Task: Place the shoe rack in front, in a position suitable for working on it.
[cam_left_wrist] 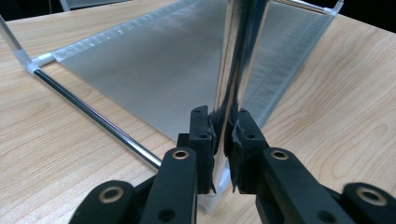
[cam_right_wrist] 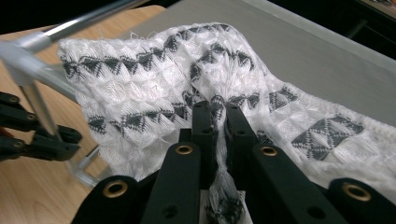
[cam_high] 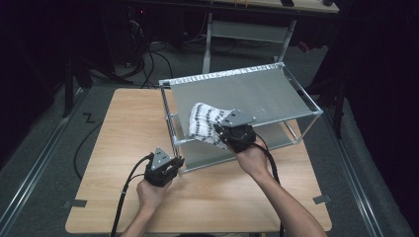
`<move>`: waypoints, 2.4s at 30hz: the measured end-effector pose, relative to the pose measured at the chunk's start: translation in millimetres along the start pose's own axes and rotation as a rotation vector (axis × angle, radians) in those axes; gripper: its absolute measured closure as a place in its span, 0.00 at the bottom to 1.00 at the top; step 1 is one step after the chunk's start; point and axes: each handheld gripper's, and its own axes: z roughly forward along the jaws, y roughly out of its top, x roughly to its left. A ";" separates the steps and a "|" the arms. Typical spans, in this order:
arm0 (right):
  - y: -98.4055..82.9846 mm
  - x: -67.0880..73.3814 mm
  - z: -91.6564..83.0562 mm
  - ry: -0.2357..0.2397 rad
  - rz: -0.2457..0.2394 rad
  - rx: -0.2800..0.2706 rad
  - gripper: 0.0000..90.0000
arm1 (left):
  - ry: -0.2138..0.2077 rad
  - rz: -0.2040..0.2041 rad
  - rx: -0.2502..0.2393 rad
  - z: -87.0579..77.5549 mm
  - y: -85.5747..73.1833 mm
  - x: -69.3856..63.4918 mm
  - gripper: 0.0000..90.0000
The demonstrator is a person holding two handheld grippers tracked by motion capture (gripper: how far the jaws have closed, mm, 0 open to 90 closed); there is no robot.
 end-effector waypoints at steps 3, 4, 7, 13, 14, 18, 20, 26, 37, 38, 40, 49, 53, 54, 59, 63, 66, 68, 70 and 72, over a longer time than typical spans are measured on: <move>-5.3 -9.3 -3.5 -0.017 0.028 0.002 0.95 | -0.001 -0.001 0.000 0.0 0.1 0.1 0.90; -6.3 -10.9 -4.3 -0.016 0.034 0.000 0.95 | -0.002 -0.002 0.000 0.2 0.1 0.0 0.90; -5.7 -6.7 -5.0 -0.005 0.036 -0.010 0.95 | -0.001 -0.003 -0.001 0.2 0.1 0.0 0.90; 3.7 14.7 -1.1 0.051 -0.002 -0.034 0.95 | -0.003 -0.004 0.002 0.3 0.5 0.1 0.90; 4.9 17.0 -0.6 0.057 -0.005 -0.036 0.95 | -0.003 -0.004 0.002 0.3 0.5 0.1 0.90; 8.8 26.0 1.3 0.077 -0.019 -0.045 0.95 | -0.003 -0.004 0.002 0.2 0.5 0.1 0.90; 8.9 27.6 0.9 0.078 -0.027 -0.045 0.95 | -0.004 -0.003 0.002 0.2 0.4 0.2 0.90; 1.5 17.6 -4.8 0.037 -0.034 -0.037 0.95 | -0.006 -0.004 0.001 0.1 0.2 0.5 0.90; -16.2 -11.1 -17.4 -0.033 -0.002 -0.018 0.95 | -0.010 -0.003 0.001 -0.1 -0.1 0.9 0.90; -17.1 -13.5 -18.0 -0.038 0.002 -0.014 0.95 | -0.012 -0.002 0.001 -0.1 -0.1 1.2 0.90; -20.9 -22.9 -20.6 -0.060 0.017 -0.003 0.95 | -0.014 -0.001 0.000 -0.1 -0.1 1.3 0.90; -25.4 -30.2 -22.1 -0.063 0.060 -0.013 0.95 | -0.016 -0.001 -0.001 -0.1 -0.3 1.4 0.90; -19.4 -13.5 -17.4 -0.028 0.029 -0.037 0.95 | -0.013 0.001 0.004 -0.6 0.1 1.4 0.90; -18.6 -11.3 -16.7 -0.028 0.021 -0.039 0.95 | -0.013 0.002 0.004 -0.8 0.1 1.5 0.90; -22.1 -21.6 -19.0 -0.047 0.029 -0.023 0.95 | -0.010 0.002 0.001 -0.9 -0.4 1.0 0.90; -29.3 -36.2 -22.2 -0.085 0.041 -0.016 0.95 | -0.011 0.000 -0.002 -0.9 -0.9 1.2 0.90; -35.3 -48.2 -24.7 -0.114 0.063 -0.012 0.95 | -0.010 -0.001 -0.003 -1.0 -1.0 1.0 0.90; -38.2 -53.9 -26.8 -0.111 0.088 -0.012 0.95 | -0.008 -0.001 -0.004 -0.9 -1.1 0.7 0.90; -38.2 -53.0 -27.5 -0.111 0.087 -0.011 0.95 | -0.005 -0.002 -0.003 -1.1 -1.0 0.6 0.90; -36.8 -49.9 -27.4 -0.104 0.072 -0.011 0.95 | 0.002 0.002 -0.002 -1.5 -1.1 0.2 0.90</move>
